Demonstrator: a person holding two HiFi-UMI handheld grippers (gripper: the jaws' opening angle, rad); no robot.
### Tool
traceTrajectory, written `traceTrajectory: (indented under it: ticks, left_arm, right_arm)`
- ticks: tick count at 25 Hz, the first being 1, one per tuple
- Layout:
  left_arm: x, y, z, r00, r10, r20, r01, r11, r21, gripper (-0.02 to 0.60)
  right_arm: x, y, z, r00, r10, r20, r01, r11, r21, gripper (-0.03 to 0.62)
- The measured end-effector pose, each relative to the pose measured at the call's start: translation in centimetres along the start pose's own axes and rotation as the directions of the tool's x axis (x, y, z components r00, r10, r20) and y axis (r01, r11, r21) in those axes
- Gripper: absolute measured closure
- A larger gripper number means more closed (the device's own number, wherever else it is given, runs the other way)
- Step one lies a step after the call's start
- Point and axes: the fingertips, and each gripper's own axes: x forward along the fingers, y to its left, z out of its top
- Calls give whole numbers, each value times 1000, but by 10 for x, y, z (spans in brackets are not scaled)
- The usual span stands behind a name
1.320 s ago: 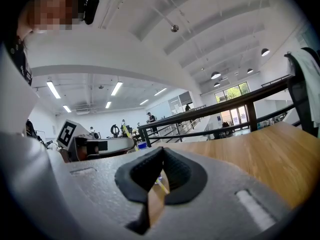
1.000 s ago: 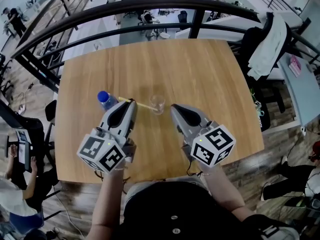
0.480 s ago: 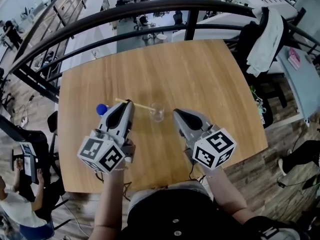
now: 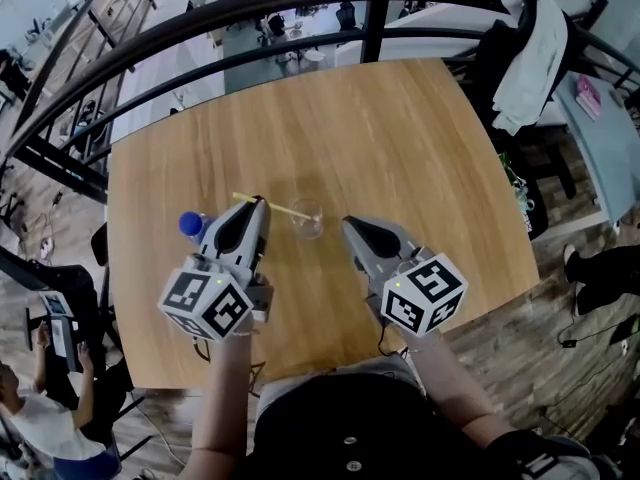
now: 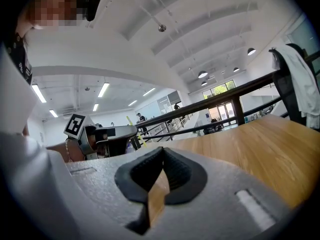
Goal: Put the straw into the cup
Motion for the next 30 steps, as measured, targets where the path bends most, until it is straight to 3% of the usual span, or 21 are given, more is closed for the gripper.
traceTrajectory:
  ticks: [11,17,30]
  left_arm:
    - [29,14,-39,995,0,-95,-3,1000,-29,546]
    - [42,18,-60,987,-16,-163,15,1000,-4,546]
    - [52,25,-91,975,-5,-223,4,1000,-7,546]
  right_arm:
    - [19,-23,-24,999,-6,-42,8,998,58,595]
    - [26,-28,-43,997,-8,-76,15,996,91,595]
    - [28,-37,-63,993,-17,-114,30,993,118,595]
